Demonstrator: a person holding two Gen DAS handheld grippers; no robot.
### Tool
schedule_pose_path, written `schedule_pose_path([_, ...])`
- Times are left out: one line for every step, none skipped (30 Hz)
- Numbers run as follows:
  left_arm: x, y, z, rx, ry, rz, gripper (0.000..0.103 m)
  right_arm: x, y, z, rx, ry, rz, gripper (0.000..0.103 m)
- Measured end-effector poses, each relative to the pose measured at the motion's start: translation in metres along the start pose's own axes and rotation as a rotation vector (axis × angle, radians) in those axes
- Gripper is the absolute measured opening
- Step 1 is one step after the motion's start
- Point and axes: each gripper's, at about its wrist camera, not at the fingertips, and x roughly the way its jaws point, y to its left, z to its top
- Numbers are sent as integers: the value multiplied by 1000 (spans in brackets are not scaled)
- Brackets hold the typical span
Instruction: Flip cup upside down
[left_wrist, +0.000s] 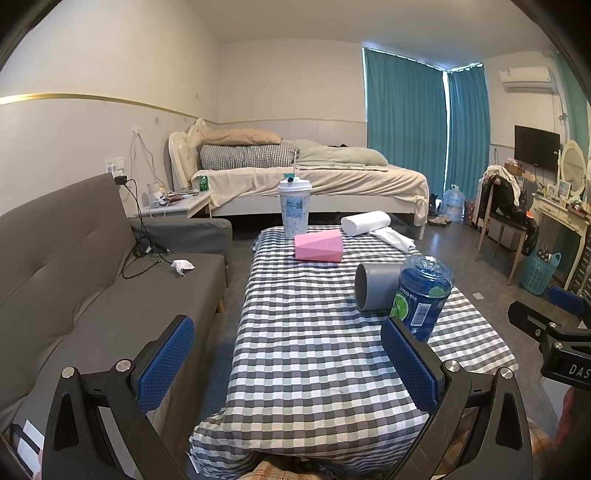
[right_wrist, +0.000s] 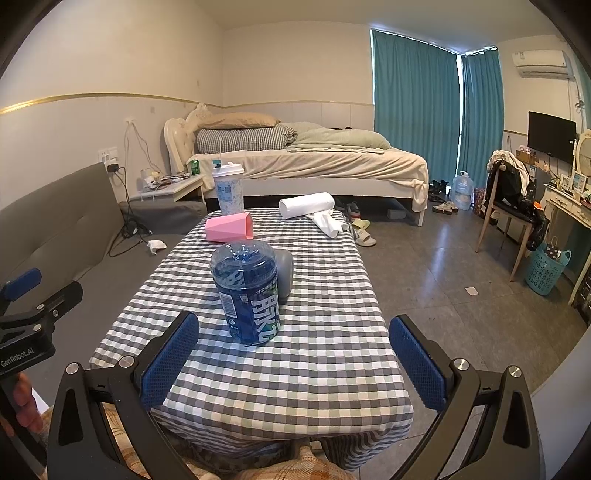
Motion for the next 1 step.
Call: schedule_pose_path([0,0,0,2,-1,-1,103,0,0,0,1,0,0,103])
